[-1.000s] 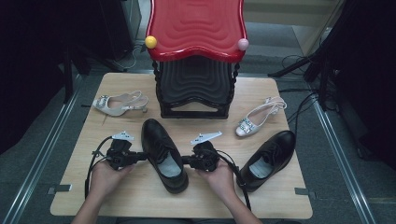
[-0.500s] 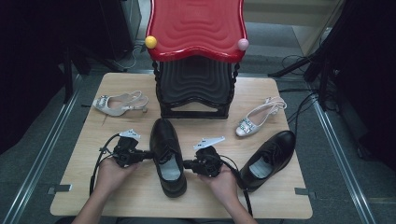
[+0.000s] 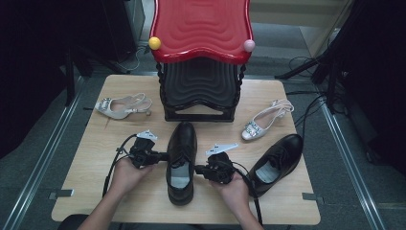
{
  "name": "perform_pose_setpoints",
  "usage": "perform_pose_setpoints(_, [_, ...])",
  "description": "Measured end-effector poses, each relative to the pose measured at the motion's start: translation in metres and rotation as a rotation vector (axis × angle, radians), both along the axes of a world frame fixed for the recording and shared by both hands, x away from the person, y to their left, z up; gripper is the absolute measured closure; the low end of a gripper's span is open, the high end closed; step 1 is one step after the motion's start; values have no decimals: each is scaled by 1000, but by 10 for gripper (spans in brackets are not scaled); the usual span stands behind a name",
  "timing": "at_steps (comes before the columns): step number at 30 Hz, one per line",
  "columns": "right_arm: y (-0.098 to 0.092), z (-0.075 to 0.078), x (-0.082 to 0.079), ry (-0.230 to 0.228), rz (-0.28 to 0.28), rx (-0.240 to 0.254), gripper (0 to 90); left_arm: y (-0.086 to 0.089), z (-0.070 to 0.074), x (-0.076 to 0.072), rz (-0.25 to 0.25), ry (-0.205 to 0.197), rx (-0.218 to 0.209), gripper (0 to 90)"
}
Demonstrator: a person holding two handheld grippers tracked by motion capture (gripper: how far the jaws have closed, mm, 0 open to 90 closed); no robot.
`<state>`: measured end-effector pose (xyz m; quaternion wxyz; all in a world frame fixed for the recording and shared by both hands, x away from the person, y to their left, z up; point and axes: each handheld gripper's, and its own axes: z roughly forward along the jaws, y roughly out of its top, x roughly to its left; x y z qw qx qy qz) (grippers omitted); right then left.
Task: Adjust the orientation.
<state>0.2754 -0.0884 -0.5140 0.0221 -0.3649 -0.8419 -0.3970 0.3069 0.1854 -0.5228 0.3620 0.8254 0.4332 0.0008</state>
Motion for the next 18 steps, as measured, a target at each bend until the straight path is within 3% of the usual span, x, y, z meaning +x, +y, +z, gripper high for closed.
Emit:
perform_pose_setpoints(8, [4,-7,8,0,-31,-9,900,-1,0,1,4,8,-7,899])
perform_pose_setpoints(11, [4,-10,13,3,-32,-15,900,2,3,-5,-23,-6,29,867])
perform_pose_setpoints(14, [3,-9,12,-9,-28,-24,897,5,3,-8,-45,-6,27,810])
perform_pose_setpoints(18, [-5,-2,13,-22,-25,-12,813,14,5,-15,-64,6,18,748])
